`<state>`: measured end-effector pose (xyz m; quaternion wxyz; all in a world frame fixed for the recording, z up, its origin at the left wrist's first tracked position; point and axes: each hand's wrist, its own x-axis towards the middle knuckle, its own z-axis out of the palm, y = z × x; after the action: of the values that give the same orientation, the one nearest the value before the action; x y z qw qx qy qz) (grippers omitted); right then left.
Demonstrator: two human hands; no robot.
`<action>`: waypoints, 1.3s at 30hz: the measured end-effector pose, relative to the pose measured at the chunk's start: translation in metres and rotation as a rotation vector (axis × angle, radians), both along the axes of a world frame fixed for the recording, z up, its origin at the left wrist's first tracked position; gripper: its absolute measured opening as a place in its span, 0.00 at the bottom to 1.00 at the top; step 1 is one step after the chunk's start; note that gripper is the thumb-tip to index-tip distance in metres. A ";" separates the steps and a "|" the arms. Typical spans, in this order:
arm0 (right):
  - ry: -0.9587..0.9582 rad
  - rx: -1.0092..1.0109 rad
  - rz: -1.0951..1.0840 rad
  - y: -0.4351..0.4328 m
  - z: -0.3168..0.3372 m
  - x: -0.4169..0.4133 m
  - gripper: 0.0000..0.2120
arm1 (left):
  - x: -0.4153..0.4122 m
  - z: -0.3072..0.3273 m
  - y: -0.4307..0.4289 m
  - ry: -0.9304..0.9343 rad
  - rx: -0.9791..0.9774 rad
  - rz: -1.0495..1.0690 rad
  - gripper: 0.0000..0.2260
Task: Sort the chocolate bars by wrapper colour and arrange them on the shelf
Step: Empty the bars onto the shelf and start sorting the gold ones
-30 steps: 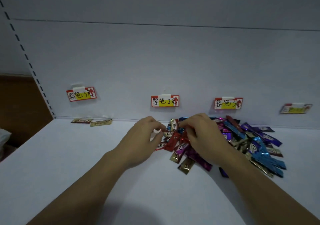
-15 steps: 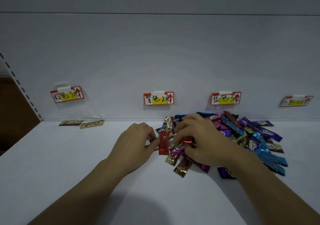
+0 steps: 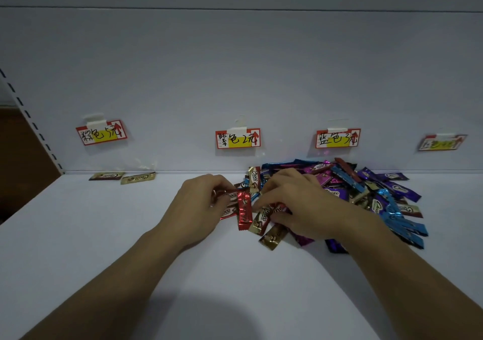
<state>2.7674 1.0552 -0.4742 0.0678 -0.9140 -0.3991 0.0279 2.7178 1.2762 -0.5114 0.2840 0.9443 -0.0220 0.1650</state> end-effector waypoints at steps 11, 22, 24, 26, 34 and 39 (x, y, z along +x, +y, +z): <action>-0.021 0.111 -0.014 0.004 -0.004 0.002 0.09 | -0.003 0.015 0.009 -0.032 -0.105 0.136 0.06; 0.180 0.599 -0.130 0.009 -0.005 -0.003 0.10 | -0.010 0.024 0.026 -0.016 -0.269 0.151 0.08; 0.198 0.633 -0.165 0.010 -0.007 -0.001 0.11 | -0.010 0.026 0.027 -0.017 -0.265 0.141 0.08; 0.217 0.640 -0.190 0.010 -0.008 0.001 0.12 | -0.011 0.026 0.028 -0.014 -0.261 0.131 0.08; 0.334 0.714 -0.246 0.009 0.002 -0.001 0.11 | -0.010 0.027 0.028 -0.012 -0.233 0.102 0.08; 0.360 0.811 -0.321 0.010 0.002 -0.002 0.06 | -0.013 0.030 0.032 -0.052 -0.201 0.084 0.08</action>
<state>2.7649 1.0653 -0.4726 0.4907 -0.8446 -0.2135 0.0170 2.7052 1.3080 -0.4814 0.3695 0.9064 0.0268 0.2028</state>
